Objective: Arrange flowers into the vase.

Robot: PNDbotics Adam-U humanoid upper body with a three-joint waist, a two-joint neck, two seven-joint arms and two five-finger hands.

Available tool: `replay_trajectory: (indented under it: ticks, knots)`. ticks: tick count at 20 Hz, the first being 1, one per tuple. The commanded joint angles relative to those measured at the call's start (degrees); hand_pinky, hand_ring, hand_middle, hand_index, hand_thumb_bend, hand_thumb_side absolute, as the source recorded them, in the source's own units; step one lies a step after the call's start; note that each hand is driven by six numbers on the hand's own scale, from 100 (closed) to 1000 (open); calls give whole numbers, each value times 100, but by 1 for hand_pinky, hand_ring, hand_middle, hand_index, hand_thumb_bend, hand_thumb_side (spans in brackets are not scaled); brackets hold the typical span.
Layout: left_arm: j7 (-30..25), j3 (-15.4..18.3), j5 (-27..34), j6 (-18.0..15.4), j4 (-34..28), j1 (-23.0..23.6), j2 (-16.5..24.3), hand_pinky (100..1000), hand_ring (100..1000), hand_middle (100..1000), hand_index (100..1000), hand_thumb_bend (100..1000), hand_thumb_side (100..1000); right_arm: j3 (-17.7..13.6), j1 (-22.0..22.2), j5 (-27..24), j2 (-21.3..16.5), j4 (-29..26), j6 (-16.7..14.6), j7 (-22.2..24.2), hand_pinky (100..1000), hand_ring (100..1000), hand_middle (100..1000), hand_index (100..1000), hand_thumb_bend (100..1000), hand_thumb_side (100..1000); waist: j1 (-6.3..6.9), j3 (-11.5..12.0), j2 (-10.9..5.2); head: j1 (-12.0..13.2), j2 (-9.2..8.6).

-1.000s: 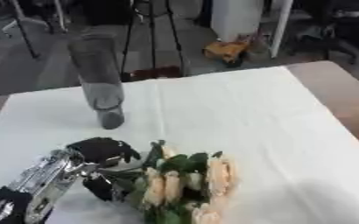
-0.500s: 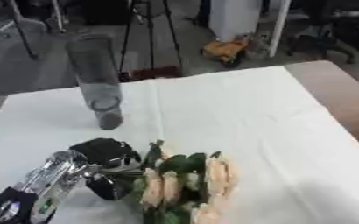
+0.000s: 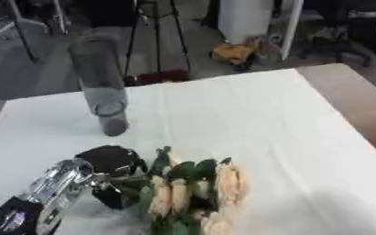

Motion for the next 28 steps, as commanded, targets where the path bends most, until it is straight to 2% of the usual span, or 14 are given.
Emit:
replay_trajectory:
  ticks: [1, 2, 4, 5, 6, 7, 8, 9, 11, 12, 15, 22, 28]
  knots:
    - [94, -9, -60, -23, 95, -69, -26, 593, 534, 485, 711, 380, 356, -12, -71, 45, -104, -144, 9, -1, 100, 246, 135, 374, 395, 643, 47, -17, -62, -14, -35]
    - [121, -11, -65, -32, 118, -68, -35, 527, 469, 421, 646, 374, 350, -13, -71, 46, -104, -145, 10, -1, 100, 246, 135, 374, 395, 643, 48, -17, -62, -15, -36]
    - [183, -13, -66, -43, 162, -60, -56, 512, 456, 406, 631, 373, 348, -18, -71, 47, -101, -146, 14, -1, 100, 246, 135, 374, 395, 642, 47, -15, -62, -15, -33]
    - [209, -16, -63, -48, 183, -58, -65, 425, 374, 315, 527, 358, 336, -18, -71, 47, -100, -147, 17, -1, 100, 246, 135, 374, 395, 642, 47, -13, -64, -17, -32]
    - [243, -18, -55, -54, 196, -59, -72, 386, 339, 279, 484, 335, 320, -19, -71, 48, -98, -148, 20, -1, 100, 246, 135, 374, 395, 642, 48, -11, -65, -20, -31]
    - [292, -13, -42, -55, 200, -60, -79, 333, 293, 229, 428, 271, 284, -22, -71, 48, -95, -150, 24, -1, 100, 246, 135, 374, 396, 642, 48, -8, -68, -24, -31]
    - [350, -9, -24, -51, 202, -59, -83, 318, 278, 213, 411, 248, 274, -24, -71, 48, -92, -152, 30, -1, 100, 246, 135, 374, 396, 642, 48, -5, -70, -27, -31]
    - [413, -3, -7, -41, 203, -59, -87, 262, 222, 154, 351, 168, 233, -27, -71, 47, -90, -154, 36, -1, 100, 246, 135, 374, 396, 641, 48, -1, -73, -29, -31]
    - [550, 7, 24, -14, 204, -57, -92, 201, 156, 100, 288, 120, 195, -30, -71, 46, -84, -159, 49, -1, 100, 246, 135, 374, 396, 641, 47, 5, -79, -30, -34]
    - [618, 13, 41, -1, 205, -55, -95, 159, 100, 100, 235, 100, 173, -32, -72, 46, -81, -162, 56, -1, 100, 246, 135, 374, 402, 641, 45, 9, -81, -31, -37]
    - [804, 37, 113, 53, 229, -39, -96, 108, 100, 100, 185, 100, 100, -38, -71, 42, -75, -168, 72, -1, 100, 246, 135, 374, 397, 640, 40, 17, -90, -36, -37]
    - [613, 157, 418, 186, 134, -13, -53, 100, 100, 100, 152, 100, 100, -54, -62, 31, -60, -177, 106, -1, 100, 246, 136, 373, 398, 638, 26, 40, -123, -40, -41]
    - [240, 391, 921, 405, -558, -100, 192, 100, 100, 100, 137, 100, 102, -81, -29, 28, -59, -178, 128, -1, 100, 246, 136, 373, 400, 637, 24, 59, -161, -47, -34]
